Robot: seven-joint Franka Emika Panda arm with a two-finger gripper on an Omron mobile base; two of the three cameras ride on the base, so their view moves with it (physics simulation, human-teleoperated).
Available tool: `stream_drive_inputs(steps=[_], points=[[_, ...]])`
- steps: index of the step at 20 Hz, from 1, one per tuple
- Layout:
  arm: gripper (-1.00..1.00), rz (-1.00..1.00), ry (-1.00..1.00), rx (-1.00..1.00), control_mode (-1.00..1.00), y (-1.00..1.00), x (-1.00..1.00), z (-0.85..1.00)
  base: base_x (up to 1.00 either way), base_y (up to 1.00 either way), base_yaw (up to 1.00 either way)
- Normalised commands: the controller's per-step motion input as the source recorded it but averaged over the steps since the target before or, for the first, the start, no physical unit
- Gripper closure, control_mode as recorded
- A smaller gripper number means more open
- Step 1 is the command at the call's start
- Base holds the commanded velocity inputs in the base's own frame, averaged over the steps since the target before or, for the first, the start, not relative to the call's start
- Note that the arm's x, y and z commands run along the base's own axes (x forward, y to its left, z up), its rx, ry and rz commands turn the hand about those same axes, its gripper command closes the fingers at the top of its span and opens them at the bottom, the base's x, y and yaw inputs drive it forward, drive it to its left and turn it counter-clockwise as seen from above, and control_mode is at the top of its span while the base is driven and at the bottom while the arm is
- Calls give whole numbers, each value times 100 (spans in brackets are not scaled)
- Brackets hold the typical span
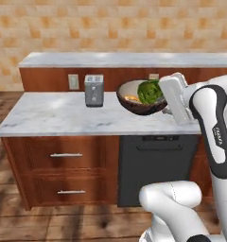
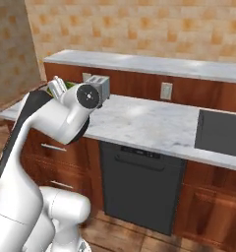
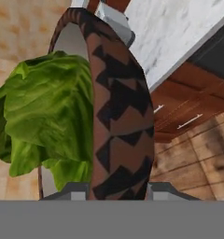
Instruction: The microwave is finished heating the shrimp and lettuce. Take the bowl containing the food and place it on the dining counter.
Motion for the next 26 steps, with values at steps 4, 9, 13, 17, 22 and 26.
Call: stream_drive_inputs(steps=[4, 9, 13, 17, 22, 26], points=[[100, 0, 0, 0, 100, 0, 0, 0, 13, 100, 19], [100, 0, 0, 0, 100, 0, 0, 0, 42, 100, 10], [100, 0, 0, 0, 100, 0, 0, 0, 63, 100, 3], [100, 0, 0, 0, 100, 0, 0, 0, 81, 100, 0], [100, 0, 0, 0, 100, 0, 0, 0, 95, 100, 0], [100, 0, 0, 0, 100, 0, 0, 0, 100, 100, -4]])
